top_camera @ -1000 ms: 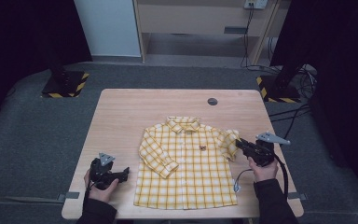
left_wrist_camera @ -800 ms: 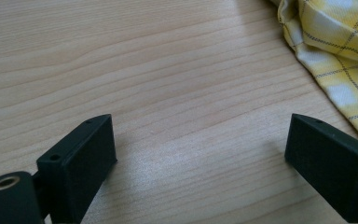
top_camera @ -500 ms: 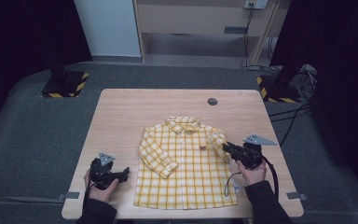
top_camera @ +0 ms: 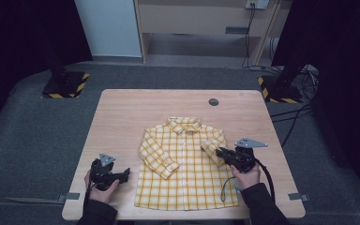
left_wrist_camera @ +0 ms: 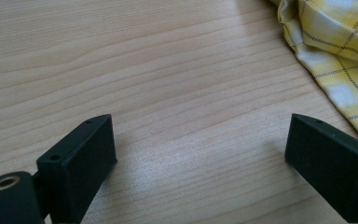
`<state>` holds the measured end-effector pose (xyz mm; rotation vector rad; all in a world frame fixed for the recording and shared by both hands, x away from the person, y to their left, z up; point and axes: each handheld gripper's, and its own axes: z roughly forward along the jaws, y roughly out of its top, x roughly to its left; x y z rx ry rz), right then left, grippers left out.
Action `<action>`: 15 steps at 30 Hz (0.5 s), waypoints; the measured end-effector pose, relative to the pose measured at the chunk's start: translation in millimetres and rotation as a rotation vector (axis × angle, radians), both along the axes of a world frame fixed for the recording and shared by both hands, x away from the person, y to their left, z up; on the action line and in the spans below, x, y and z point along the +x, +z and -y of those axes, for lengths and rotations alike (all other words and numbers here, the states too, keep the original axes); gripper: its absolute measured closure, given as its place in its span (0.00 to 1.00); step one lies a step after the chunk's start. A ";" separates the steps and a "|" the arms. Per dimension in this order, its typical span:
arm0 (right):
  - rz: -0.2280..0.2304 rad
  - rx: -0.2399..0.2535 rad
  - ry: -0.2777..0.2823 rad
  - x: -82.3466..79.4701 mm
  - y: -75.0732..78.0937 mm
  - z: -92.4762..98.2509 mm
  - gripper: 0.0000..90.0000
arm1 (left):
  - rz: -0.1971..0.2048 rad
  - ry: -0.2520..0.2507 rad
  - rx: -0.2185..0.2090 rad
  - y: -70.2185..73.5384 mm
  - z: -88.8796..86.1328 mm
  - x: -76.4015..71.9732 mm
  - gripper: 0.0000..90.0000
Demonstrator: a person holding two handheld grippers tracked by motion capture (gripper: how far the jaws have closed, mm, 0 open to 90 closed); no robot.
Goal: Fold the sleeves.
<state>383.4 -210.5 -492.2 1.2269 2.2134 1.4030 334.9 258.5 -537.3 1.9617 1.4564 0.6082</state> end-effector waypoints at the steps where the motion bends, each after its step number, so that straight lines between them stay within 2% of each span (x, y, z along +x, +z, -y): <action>1: -0.004 -0.001 0.010 0.0 -0.7 -1.2 0.86 | 0.000 0.000 0.000 0.0 0.0 0.0 0.08; 15: -0.032 -0.047 0.090 -4.9 -11.0 -24.4 0.86 | 0.000 0.000 0.001 0.0 0.1 0.0 0.08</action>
